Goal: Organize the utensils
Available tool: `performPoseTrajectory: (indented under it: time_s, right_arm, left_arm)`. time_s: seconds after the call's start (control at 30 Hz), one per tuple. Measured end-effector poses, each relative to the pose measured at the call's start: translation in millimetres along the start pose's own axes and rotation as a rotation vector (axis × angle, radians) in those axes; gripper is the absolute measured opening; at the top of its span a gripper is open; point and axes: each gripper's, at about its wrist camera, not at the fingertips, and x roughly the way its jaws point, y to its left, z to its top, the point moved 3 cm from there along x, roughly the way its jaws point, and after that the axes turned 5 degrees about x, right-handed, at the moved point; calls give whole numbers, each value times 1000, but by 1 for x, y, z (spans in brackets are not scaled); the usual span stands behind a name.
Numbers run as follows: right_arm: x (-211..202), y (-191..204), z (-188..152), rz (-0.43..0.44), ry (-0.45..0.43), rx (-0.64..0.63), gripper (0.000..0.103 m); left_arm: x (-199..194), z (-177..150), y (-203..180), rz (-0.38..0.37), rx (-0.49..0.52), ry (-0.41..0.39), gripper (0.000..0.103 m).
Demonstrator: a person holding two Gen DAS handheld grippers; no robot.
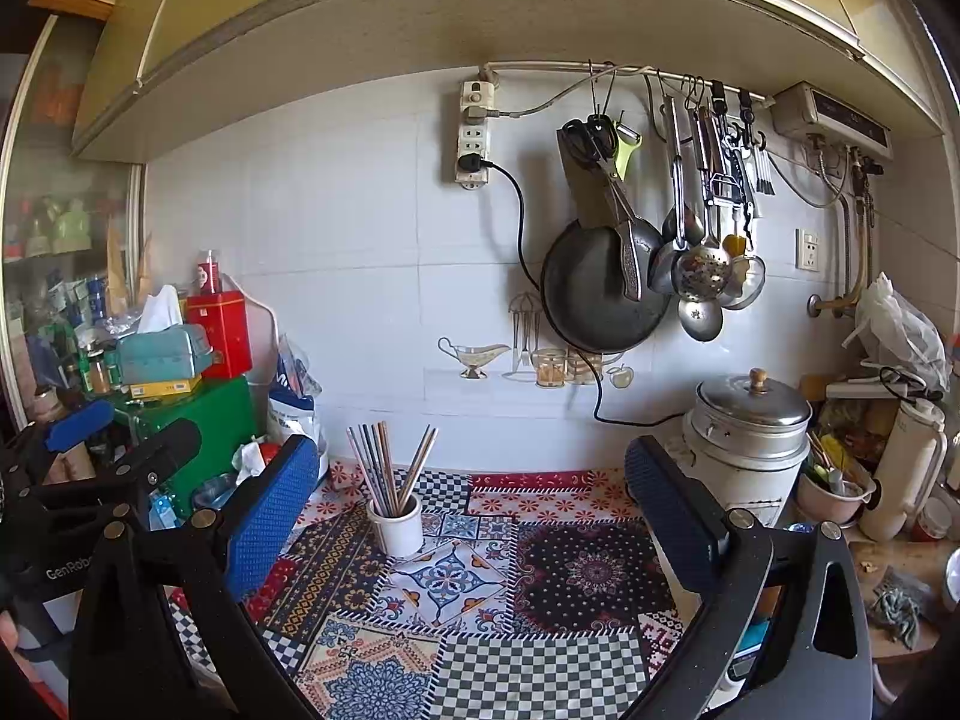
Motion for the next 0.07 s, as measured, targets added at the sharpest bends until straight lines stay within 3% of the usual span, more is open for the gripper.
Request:
performPoseTrajectory:
  time_s: [0.07]
  right_arm:
    - [2,-1,1,2,2,1,101]
  left_arm:
    - [3,1,1,2,-6,3,102]
